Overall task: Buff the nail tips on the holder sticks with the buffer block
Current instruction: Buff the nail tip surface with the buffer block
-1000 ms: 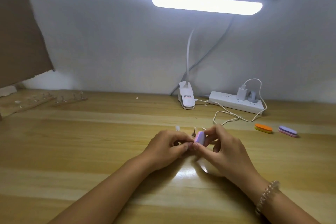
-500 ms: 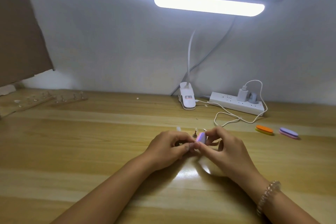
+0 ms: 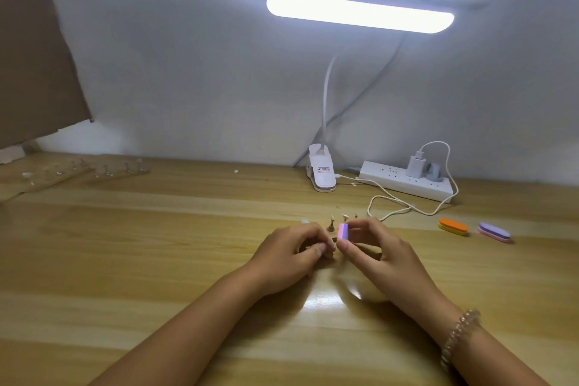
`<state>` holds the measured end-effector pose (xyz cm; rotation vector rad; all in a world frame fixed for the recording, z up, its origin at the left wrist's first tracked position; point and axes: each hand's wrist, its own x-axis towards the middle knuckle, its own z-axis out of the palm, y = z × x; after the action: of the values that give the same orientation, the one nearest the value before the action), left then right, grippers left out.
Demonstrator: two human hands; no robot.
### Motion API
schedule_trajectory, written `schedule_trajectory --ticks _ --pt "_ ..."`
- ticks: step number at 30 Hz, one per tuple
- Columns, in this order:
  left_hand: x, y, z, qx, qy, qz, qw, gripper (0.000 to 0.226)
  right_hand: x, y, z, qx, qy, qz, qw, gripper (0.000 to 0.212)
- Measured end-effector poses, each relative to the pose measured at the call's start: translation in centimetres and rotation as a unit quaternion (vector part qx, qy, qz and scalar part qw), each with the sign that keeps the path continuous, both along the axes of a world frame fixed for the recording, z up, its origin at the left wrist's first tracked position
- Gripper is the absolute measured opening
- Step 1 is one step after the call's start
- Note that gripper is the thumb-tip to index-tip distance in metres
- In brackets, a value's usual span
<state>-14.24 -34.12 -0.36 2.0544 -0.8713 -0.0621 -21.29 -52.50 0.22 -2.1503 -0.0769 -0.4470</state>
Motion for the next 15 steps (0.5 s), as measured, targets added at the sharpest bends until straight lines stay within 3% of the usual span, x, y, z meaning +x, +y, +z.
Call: schedule_trajectory --ticks 6,10,15 --pt "0.08 -0.06 -0.1 0.009 -0.013 0.011 1.0 0.015 -0.5 0.55 -0.37 -0.094 -0.042 0.001 0.995 0.027" --pt "0.21 -0.04 -0.1 0.016 -0.019 0.007 1.0 0.016 -0.17 0.32 -0.1 -0.075 -0.041 -0.028 0.996 0.03" --pt "0.43 0.02 -0.16 0.023 -0.014 0.003 1.0 0.02 -0.59 0.71 -0.32 -0.123 -0.051 -0.009 0.991 0.038"
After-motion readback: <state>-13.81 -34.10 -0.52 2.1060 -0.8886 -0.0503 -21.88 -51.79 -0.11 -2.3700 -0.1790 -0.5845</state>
